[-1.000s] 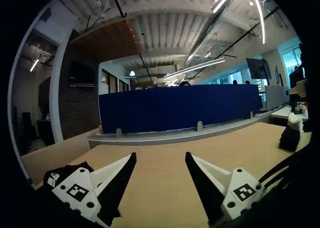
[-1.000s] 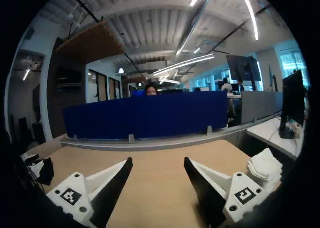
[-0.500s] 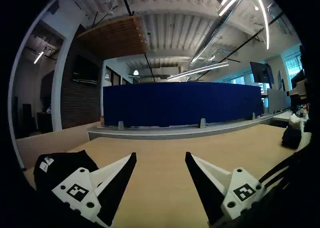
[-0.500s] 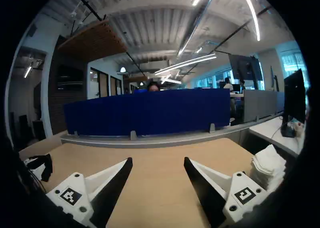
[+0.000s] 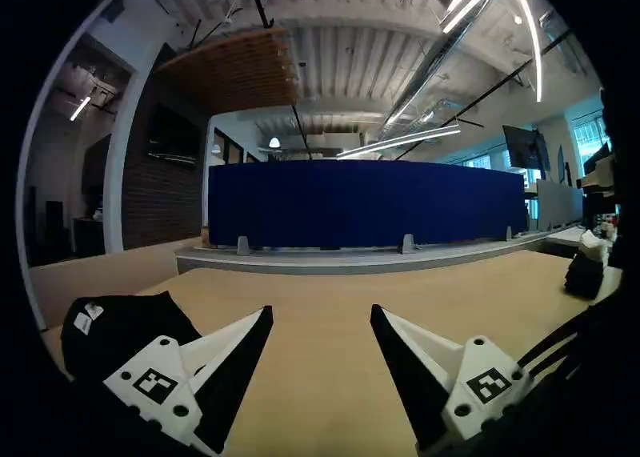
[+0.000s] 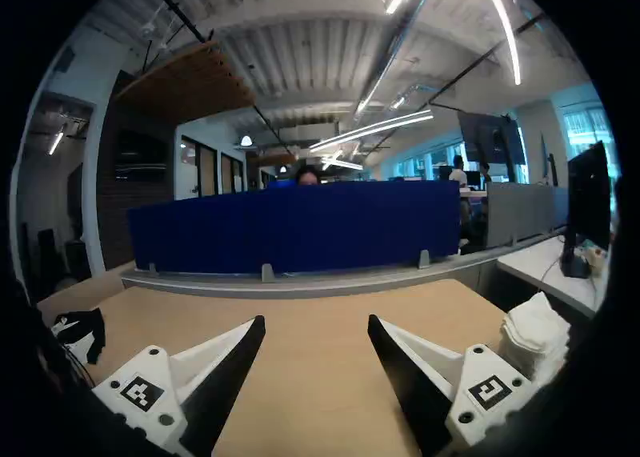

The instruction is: Fold towel

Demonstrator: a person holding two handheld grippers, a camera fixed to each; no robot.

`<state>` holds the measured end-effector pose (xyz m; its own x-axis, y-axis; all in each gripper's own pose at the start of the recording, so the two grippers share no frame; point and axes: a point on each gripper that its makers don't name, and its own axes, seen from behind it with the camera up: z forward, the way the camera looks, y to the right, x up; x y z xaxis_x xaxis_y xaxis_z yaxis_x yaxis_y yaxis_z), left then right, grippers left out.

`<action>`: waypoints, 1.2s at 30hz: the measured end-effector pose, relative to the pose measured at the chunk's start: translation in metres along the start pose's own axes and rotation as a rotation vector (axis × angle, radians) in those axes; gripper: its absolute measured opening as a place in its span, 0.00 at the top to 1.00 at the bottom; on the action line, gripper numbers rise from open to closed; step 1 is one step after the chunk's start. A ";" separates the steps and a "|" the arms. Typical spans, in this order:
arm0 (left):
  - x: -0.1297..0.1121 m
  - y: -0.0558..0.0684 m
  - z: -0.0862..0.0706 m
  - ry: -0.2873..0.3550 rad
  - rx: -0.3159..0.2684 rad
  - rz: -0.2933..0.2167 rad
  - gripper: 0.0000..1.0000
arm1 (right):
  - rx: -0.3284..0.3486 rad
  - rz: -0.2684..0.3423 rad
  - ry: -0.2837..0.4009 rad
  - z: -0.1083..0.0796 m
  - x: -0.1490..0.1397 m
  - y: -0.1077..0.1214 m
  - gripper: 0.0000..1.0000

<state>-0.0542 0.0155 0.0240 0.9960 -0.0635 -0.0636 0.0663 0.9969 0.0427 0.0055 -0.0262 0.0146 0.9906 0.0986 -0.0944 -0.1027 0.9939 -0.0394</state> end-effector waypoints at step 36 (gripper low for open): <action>-0.003 0.002 -0.005 -0.006 0.004 0.002 0.10 | -0.027 -0.025 0.075 0.002 0.027 0.021 0.00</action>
<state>-0.0571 0.0175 0.0197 0.9965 -0.0617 -0.0572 0.0644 0.9968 0.0464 0.0308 -0.0020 0.0136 0.9834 0.0687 -0.1677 -0.0812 0.9943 -0.0693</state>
